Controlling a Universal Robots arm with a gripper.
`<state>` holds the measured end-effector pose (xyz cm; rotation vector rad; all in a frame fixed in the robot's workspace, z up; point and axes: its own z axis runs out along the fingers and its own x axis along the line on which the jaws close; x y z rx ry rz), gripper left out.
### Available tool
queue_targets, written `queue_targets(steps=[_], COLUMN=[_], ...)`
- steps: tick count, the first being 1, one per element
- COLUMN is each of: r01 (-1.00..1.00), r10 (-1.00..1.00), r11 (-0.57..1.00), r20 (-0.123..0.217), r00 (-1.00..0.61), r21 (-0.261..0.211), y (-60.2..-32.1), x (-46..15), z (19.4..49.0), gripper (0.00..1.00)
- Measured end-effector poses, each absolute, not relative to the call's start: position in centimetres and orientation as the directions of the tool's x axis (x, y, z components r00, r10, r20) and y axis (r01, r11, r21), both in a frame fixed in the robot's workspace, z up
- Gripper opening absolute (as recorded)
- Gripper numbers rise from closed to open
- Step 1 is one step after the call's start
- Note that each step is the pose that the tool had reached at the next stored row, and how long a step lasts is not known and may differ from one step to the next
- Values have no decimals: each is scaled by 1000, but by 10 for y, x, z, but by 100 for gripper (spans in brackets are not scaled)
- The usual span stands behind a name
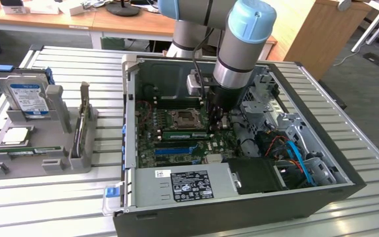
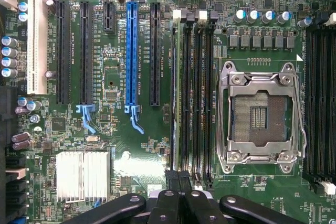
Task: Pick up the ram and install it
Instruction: 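Press down the ram until it locks into place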
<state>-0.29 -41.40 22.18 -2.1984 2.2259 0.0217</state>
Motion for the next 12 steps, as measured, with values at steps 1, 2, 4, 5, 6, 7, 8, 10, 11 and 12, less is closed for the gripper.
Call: queue_targets(steps=[1,2,4,5,6,7,8,10,11,12], r01=[-1000,-1000,-1000,-1000,-1000,-1000,-1000,-1000,-1000,-1000], r10=[-1000,-1000,-1000,-1000,-1000,-1000,-1000,-1000,-1000,-1000], r11=[12,13,13,13,12,13,13,12,12,13], r20=[-19,-20,-19,-19,-19,-19,-19,-19,-19,-19], r00=[-12,-13,-13,-13,-13,-13,-13,-13,-13,-13], r21=[1,1,2,2,2,2,2,2,2,2], y=[-414,-414,-414,-414,-414,-414,-414,-414,-414,-414], x=[-3,-3,-3,-2,-2,-2,-2,-2,-2,-2], z=[222,223,226,227,229,230,231,234,236,237], gripper=[11,11,11,11,11,11,11,11,11,11])
